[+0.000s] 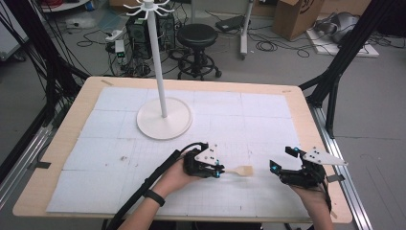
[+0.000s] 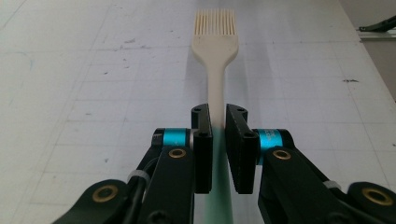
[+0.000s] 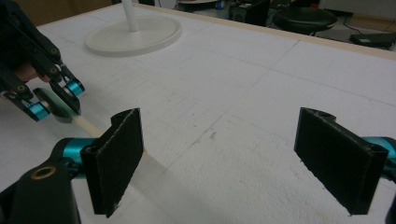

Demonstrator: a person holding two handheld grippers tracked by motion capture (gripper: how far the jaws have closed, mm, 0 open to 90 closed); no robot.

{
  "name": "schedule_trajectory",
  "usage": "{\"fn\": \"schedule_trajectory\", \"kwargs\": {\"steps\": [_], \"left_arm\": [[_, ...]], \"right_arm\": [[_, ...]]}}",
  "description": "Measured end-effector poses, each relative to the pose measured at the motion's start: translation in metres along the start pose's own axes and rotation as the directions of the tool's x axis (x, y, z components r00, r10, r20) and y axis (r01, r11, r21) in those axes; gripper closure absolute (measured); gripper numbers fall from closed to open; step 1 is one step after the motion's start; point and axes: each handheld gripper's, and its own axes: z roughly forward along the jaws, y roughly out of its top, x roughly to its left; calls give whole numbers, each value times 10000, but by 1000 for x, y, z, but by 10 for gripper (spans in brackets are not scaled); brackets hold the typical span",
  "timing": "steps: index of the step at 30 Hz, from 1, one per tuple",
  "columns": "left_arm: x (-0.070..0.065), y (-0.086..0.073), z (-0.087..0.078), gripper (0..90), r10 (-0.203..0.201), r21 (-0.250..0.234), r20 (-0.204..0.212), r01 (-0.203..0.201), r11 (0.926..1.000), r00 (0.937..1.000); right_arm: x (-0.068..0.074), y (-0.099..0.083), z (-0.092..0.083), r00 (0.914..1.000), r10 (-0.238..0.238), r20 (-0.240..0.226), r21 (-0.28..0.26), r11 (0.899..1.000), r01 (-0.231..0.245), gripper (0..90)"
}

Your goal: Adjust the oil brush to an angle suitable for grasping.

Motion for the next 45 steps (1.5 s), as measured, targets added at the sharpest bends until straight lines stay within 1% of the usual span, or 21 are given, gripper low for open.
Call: {"fn": "schedule_trajectory", "kwargs": {"steps": [5,13,19,23,24,25,26,27,28,29,30,31,33,35,38,40,41,42,43,44,45], "left_arm": [[-1,-4,10,816,64,79,351,-66,9999,9994],[-3,-6,18,814,175,275,632,-192,9994,9978],[-4,-8,21,809,189,270,617,-206,9994,9979],[-4,-7,19,659,99,271,312,-108,9996,9995],[-4,-6,18,659,30,267,118,-33,9996,9999],[-4,-5,14,530,-227,244,-176,232,9994,9996],[-4,-5,14,500,-227,244,-176,232,9994,9996],[-4,-3,11,500,-358,198,-426,367,9991,9984],[-4,-2,7,440,-599,71,-732,606,9981,9955],[-5,0,-2,355,-869,-183,-1161,853,9962,9894],[-5,0,-2,335,-869,-183,-1161,853,9962,9894],[-7,1,-11,335,-900,-353,-1515,856,9957,9843],[-9,1,-25,284,-950,-575,-1971,852,9947,9758],[-9,-2,-44,283,-1109,-921,-2483,905,9916,9623],[-8,-14,-77,259,-1544,-1497,-2922,1143,9821,9438],[-8,-24,-98,247,-1927,-1879,-3193,1373,9725,9279],[-8,-31,-112,241,-2256,-2160,-3299,1594,9633,9167],[-9,-36,-120,239,-2532,-2451,-3328,1759,9534,9084],[-10,-43,-134,232,-2851,-2791,-3392,1935,9406,8965],[-11,-48,-142,220,-3031,-2966,-3433,2036,9330,8890],[-13,-56,-154,214,-3331,-3290,-3585,2159,9193,8721]], "right_arm": [[2,0,3,10000,-32,-86,10,10000,32,150],[1,0,2,10000,42,-74,33,10000,-42,150],[-1,-1,2,9999,28,-122,-37,10000,-28,150],[0,-1,2,9999,24,-122,-32,10000,-24,150],[0,-1,2,9999,24,-122,-32,10000,-24,150],[0,-1,2,9999,37,-126,-17,10000,-38,151],[0,-1,2,9999,37,-126,-17,10000,-38,151],[0,-1,2,9999,53,-150,3,10000,-53,150],[0,-1,2,9999,-1,-153,6,10000,1,150],[2,-1,3,9998,49,-181,36,10000,-48,150],[2,-1,3,9998,49,-181,36,10000,-48,150],[2,-1,3,9998,-24,-193,33,10000,24,150],[3,-2,5,9997,-26,-252,74,10000,28,151],[3,-2,5,9996,-43,-274,115,9999,46,150],[6,-2,9,9992,-81,-381,177,9998,88,150],[6,-3,10,9991,-86,-409,204,9997,94,150],[7,-3,11,9992,-89,-401,251,9996,100,150],[8,-3,12,9991,-95,-413,270,9996,106,150],[8,-3,13,9989,-107,-453,281,9995,119,150],[9,-3,15,9989,-75,-467,308,9995,90,150],[10,-2,17,9986,-97,-516,292,9995,112,150]]}}
